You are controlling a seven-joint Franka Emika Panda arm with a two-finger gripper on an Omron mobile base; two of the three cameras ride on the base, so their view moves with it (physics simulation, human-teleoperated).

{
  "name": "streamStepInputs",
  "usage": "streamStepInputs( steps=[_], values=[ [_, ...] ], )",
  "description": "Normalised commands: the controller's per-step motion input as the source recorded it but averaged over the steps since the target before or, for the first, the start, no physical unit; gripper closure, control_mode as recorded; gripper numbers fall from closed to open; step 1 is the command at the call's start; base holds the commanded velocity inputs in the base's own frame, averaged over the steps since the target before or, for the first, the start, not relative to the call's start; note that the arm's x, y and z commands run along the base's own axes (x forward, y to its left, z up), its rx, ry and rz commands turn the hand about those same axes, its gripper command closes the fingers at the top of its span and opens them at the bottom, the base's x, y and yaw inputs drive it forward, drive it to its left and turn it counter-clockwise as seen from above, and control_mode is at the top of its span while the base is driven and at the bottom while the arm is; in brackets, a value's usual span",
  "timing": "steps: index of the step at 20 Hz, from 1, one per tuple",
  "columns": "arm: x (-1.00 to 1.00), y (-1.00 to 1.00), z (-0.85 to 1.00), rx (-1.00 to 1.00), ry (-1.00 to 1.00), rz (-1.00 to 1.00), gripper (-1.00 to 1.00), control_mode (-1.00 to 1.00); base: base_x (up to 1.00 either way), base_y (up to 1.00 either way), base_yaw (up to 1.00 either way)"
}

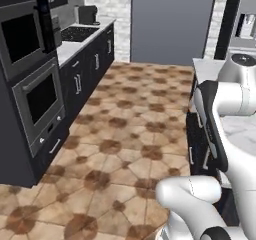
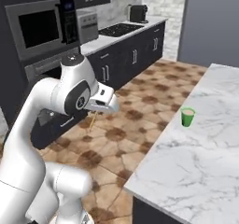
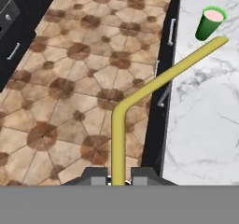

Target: Pick up the straw from the right drawer and put it inside the smoothie cup.

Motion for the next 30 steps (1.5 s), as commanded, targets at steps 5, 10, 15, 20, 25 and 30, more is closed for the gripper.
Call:
streamStepInputs(
  steps=[5,10,15,20,25,30],
  values=[
    [0.00,0.00,0.00,0.00,0.00,0.00,1.00,1.00,0.84,0.35,-0.63],
    [0.00,0.00,0.00,0.00,0.00,0.00,1.00,1.00,0.91,0.70,-0.63],
    [0.00,0.00,0.00,0.00,0.00,0.00,1.00,1.00,0.66,0.73,-0.70],
    [0.00,0.00,0.00,0.00,0.00,0.00,1.00,1.00,0.32,0.43,-0.78],
    [0.00,0.00,0.00,0.00,0.00,0.00,1.00,1.00,0.58,0.61,-0.72],
    [0.00,0.00,0.00,0.00,0.00,0.00,1.00,1.00,0.84,0.67,-0.52]
  ],
)
